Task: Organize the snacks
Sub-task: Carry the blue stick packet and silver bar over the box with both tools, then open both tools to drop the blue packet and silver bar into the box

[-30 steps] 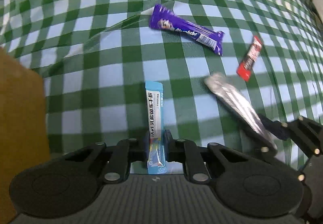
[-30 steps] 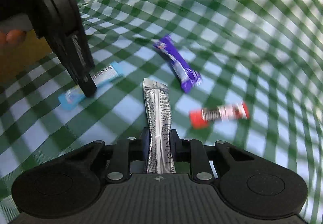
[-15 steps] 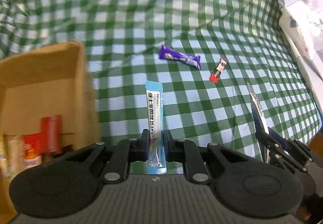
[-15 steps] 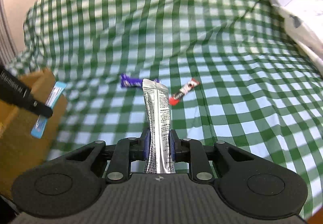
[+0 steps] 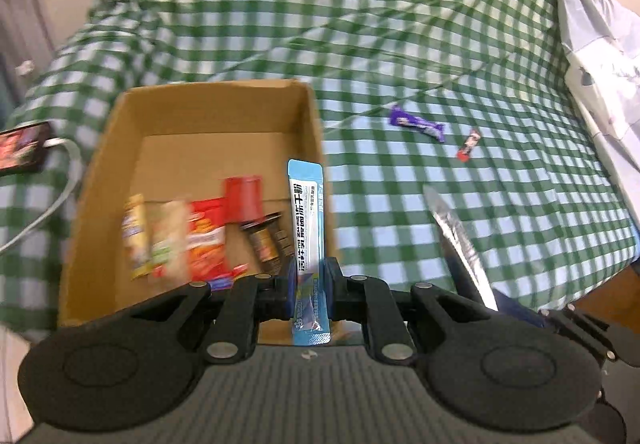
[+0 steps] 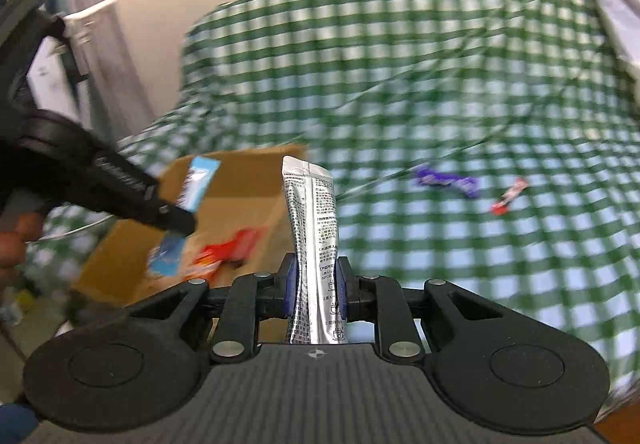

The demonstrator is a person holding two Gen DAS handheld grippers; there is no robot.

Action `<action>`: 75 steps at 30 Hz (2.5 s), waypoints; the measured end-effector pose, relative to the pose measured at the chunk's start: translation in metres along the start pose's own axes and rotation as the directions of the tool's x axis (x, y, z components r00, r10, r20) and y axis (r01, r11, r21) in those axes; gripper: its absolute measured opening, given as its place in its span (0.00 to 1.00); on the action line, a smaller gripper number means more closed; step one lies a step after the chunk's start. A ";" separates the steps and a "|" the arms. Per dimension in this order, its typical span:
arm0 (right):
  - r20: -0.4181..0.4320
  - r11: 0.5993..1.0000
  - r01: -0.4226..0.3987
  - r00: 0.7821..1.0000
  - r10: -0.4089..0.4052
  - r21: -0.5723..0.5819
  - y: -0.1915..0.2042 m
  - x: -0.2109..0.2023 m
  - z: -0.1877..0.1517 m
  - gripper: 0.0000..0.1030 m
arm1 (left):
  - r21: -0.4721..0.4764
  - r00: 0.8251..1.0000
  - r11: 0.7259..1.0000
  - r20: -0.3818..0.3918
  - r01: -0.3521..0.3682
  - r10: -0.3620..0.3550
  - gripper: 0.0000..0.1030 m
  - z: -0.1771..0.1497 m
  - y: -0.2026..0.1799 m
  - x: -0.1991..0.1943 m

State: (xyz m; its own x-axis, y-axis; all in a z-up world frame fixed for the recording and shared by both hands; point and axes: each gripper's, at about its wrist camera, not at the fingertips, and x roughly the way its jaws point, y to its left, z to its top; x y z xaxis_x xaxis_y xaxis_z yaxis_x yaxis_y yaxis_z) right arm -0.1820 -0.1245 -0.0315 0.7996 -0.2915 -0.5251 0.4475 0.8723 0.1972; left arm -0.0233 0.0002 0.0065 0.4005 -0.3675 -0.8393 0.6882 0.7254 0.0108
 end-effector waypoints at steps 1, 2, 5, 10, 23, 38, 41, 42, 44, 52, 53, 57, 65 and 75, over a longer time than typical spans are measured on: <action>-0.012 1.000 -0.015 1.000 0.015 -0.006 0.010 -0.003 -0.003 0.20 | -0.002 1.000 1.000 0.012 -0.014 0.014 0.15 -0.009 0.008 -0.009; -0.025 1.000 -0.029 0.999 0.029 -0.011 0.021 -0.006 -0.006 0.20 | -0.006 1.000 1.000 0.019 -0.021 0.021 0.15 -0.016 0.015 -0.016; -0.056 0.998 -0.050 0.997 0.049 -0.033 0.047 -0.014 -0.018 0.20 | -0.026 0.999 0.999 0.029 -0.030 0.030 0.15 -0.037 0.033 -0.032; -0.083 0.992 -0.063 0.995 0.055 -0.105 0.081 -0.021 -0.032 0.20 | -0.049 0.997 0.998 0.064 -0.042 0.045 0.15 -0.065 0.055 -0.055; -0.060 0.979 -0.026 0.998 0.014 -0.204 0.113 -0.045 -0.043 0.20 | -0.057 0.992 0.998 0.118 -0.026 0.033 0.15 -0.096 0.068 -0.079; -0.078 0.976 -0.028 0.997 0.012 -0.214 0.114 -0.045 -0.047 0.20 | -0.074 0.993 0.997 0.112 -0.024 0.032 0.15 -0.096 0.069 -0.075; -0.089 0.976 -0.030 0.996 0.011 -0.217 0.112 -0.042 -0.045 0.20 | -0.080 0.994 0.997 0.106 -0.024 0.032 0.15 -0.095 0.070 -0.071; -0.093 0.976 -0.030 0.996 0.010 -0.218 0.111 -0.040 -0.045 0.20 | -0.082 0.994 0.996 0.104 -0.024 0.032 0.15 -0.094 0.071 -0.070; -0.101 0.975 -0.030 0.995 0.008 -0.220 0.110 -0.038 -0.044 0.20 | -0.086 0.994 0.996 0.100 -0.024 0.033 0.15 -0.092 0.072 -0.068; -0.122 0.977 -0.017 0.993 -0.010 -0.214 0.103 -0.028 -0.036 0.20 | -0.106 0.992 0.994 0.115 -0.035 0.047 0.15 -0.076 0.088 -0.060; -0.120 0.977 -0.014 0.993 -0.011 -0.211 0.100 -0.028 -0.033 0.20 | -0.109 0.992 0.993 0.116 -0.038 0.050 0.15 -0.073 0.091 -0.059; -0.113 0.976 -0.005 0.993 -0.019 -0.216 0.103 -0.020 -0.026 0.20 | -0.122 0.991 0.992 0.119 -0.042 0.057 0.15 -0.062 0.103 -0.053; -0.127 0.975 -0.007 0.992 -0.022 -0.224 0.114 0.014 -0.007 0.20 | -0.143 0.992 0.989 0.115 -0.038 0.055 0.15 -0.036 0.122 -0.034; -0.149 0.972 -0.015 0.989 -0.021 -0.236 0.123 0.068 0.018 0.21 | -0.148 0.995 0.988 0.081 -0.038 0.050 0.15 -0.001 0.134 0.008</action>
State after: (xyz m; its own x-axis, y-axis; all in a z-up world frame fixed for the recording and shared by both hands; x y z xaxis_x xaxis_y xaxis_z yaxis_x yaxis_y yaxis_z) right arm -0.0657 -0.0441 -0.0281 0.7216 -0.2476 -0.6465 0.3277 0.9448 0.0039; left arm 0.0712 0.0954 0.0008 0.4823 -0.3767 -0.7909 0.5753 0.8170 -0.0383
